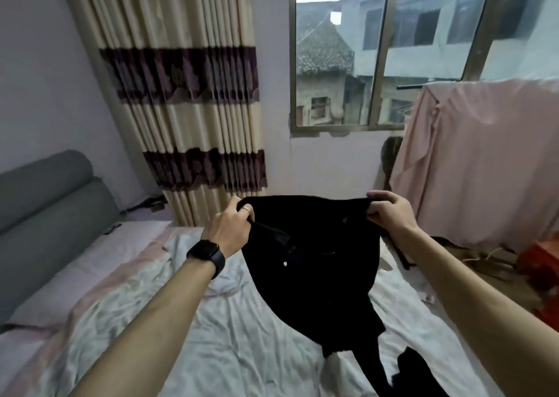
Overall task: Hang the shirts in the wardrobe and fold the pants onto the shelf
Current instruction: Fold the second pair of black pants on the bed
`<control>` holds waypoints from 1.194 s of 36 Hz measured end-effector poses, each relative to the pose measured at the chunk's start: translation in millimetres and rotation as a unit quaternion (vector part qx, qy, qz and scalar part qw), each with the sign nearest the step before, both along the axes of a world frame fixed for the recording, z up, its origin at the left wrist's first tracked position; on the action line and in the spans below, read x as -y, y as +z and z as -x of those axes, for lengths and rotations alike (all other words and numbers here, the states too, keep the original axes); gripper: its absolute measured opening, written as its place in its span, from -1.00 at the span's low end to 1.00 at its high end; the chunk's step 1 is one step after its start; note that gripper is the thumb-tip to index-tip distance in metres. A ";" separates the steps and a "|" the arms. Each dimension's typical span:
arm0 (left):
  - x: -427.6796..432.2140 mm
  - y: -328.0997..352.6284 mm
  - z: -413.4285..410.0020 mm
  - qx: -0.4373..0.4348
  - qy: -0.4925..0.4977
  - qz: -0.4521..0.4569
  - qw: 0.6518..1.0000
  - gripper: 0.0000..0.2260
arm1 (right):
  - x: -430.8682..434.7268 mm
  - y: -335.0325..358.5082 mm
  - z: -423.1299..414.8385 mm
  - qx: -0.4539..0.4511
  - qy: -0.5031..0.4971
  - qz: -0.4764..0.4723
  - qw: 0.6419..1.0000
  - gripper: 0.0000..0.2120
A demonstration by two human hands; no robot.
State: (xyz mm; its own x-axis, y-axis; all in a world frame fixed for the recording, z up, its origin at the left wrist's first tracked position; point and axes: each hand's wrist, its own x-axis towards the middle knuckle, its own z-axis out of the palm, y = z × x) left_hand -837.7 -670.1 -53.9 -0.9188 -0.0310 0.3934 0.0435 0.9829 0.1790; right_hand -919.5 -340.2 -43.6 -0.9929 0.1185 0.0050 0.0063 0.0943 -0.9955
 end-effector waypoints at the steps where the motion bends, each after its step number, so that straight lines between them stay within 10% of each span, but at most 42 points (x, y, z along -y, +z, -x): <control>1: -0.8 6.4 4.3 -0.005 -0.005 -0.006 1.000 -0.93 | -2.8 7.9 -0.1 -0.028 -0.002 -0.049 0.998 -0.62; 19: -38.8 87.5 43.1 -0.126 0.011 -0.260 0.957 -0.64 | -52.4 83.6 -3.7 -0.206 -0.105 -0.328 0.916 -0.66; 36: -90.7 315.1 -9.2 -0.337 0.028 -0.123 0.933 -0.77 | -75.1 305.3 -60.4 -0.346 -0.231 -0.318 0.852 -0.62; 43: -130.7 329.8 -65.8 -0.403 0.026 -0.221 0.888 -0.83 | -96.4 305.4 -108.6 -0.359 -0.240 -0.271 0.860 -0.59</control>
State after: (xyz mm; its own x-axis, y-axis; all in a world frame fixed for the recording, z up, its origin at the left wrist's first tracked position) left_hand -771.9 -539.5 275.9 -0.3374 -0.3812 0.8607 0.2889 0.8283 0.4801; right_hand -810.9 -243.7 261.8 -0.5487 0.3006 0.7801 -0.4237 0.7044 -0.5695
